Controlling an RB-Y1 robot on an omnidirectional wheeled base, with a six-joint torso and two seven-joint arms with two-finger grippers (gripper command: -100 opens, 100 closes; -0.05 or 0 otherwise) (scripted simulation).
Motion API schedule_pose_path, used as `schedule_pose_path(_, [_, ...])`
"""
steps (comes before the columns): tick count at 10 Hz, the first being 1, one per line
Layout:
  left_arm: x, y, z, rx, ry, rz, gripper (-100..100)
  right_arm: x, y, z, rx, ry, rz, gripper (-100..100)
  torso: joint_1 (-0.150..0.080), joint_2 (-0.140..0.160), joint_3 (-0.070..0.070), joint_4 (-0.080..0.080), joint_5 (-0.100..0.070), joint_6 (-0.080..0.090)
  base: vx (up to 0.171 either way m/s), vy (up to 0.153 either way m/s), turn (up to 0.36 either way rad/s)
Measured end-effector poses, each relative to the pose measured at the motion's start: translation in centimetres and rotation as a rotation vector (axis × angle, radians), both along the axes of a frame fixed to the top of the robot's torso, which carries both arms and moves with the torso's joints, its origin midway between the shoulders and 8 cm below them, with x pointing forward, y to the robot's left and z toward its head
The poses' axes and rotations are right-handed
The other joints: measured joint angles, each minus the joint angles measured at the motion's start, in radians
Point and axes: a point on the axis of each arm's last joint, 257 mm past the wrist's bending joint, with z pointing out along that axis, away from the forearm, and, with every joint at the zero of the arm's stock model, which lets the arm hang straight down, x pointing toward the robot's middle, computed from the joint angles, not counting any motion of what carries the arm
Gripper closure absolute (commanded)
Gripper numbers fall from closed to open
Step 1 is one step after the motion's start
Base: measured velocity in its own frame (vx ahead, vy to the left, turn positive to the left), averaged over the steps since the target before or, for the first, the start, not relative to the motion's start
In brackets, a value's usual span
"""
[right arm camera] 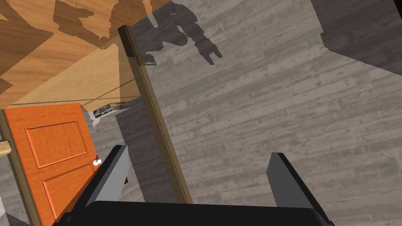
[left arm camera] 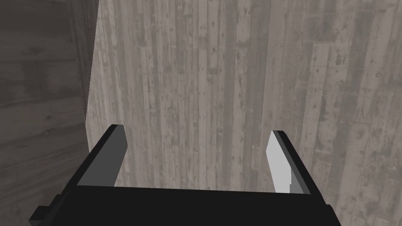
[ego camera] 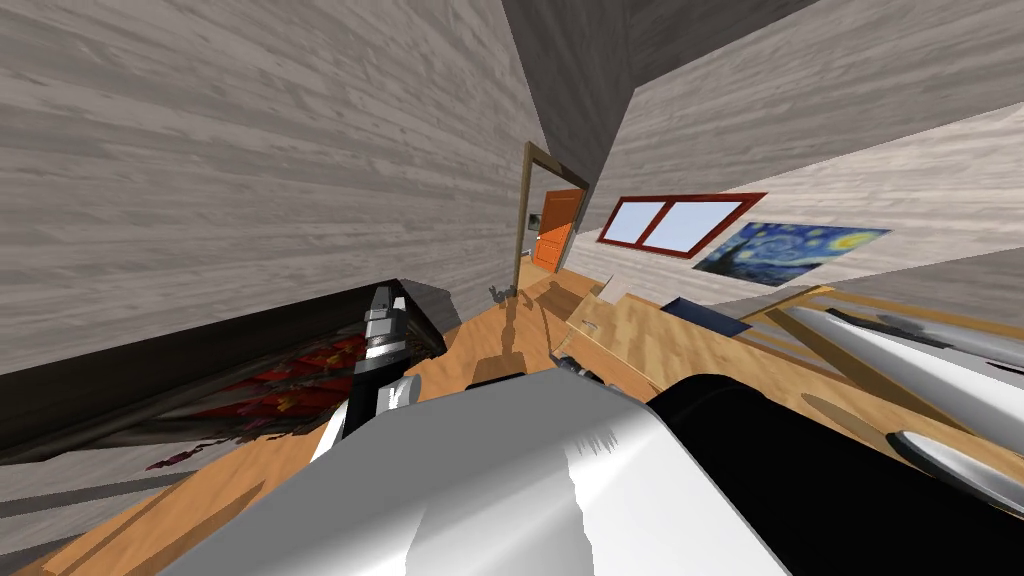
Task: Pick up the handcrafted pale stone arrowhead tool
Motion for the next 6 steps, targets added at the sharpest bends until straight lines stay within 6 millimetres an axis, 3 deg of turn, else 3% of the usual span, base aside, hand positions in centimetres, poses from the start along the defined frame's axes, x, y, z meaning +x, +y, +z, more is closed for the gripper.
schedule_pose_path(6, [0.0,0.0,0.0,0.0,0.0,0.0,0,-5.4,-4.2,-4.1,-0.143,0.136,0.061,-100,-0.003,0.002,0.001,0.0,-0.001,0.0,0.049,0.032,0.112])
